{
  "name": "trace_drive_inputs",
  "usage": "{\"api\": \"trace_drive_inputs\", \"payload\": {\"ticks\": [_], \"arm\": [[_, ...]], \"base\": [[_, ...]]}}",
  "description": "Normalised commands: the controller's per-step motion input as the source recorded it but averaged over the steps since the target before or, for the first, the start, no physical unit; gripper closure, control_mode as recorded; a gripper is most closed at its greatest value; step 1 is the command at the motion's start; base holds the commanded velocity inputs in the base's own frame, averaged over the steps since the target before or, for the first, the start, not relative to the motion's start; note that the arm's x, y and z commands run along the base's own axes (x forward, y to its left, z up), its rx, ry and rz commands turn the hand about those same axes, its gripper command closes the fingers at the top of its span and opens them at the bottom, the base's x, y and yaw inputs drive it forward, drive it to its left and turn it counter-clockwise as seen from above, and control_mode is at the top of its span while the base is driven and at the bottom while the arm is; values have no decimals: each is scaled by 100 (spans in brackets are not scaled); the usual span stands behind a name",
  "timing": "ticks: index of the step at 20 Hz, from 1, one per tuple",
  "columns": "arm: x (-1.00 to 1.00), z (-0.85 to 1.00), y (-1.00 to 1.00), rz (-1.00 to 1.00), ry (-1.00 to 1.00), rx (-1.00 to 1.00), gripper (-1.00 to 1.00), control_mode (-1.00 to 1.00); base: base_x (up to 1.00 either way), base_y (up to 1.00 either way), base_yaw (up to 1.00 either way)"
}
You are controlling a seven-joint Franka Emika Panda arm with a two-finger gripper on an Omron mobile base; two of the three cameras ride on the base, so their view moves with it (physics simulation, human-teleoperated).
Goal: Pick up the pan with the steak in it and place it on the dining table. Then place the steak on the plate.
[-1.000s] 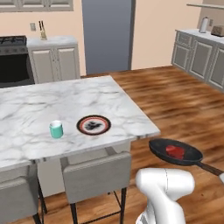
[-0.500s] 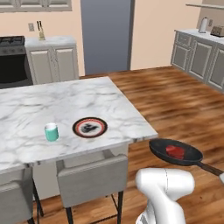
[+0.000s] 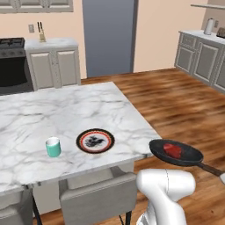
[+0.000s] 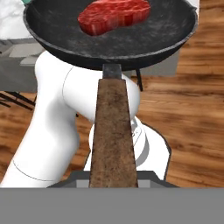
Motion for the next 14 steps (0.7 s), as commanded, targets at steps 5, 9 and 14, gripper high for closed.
{"api": "trace_drive_inputs", "payload": {"ticks": [5, 9, 14], "arm": [[0, 0, 0, 0, 0, 0, 100, 100], [0, 0, 0, 0, 0, 0, 100, 100], [27, -1, 0, 0, 0, 0, 100, -100]], "base": [[80, 0, 0], [75, 0, 0], [39, 0, 0]]}}
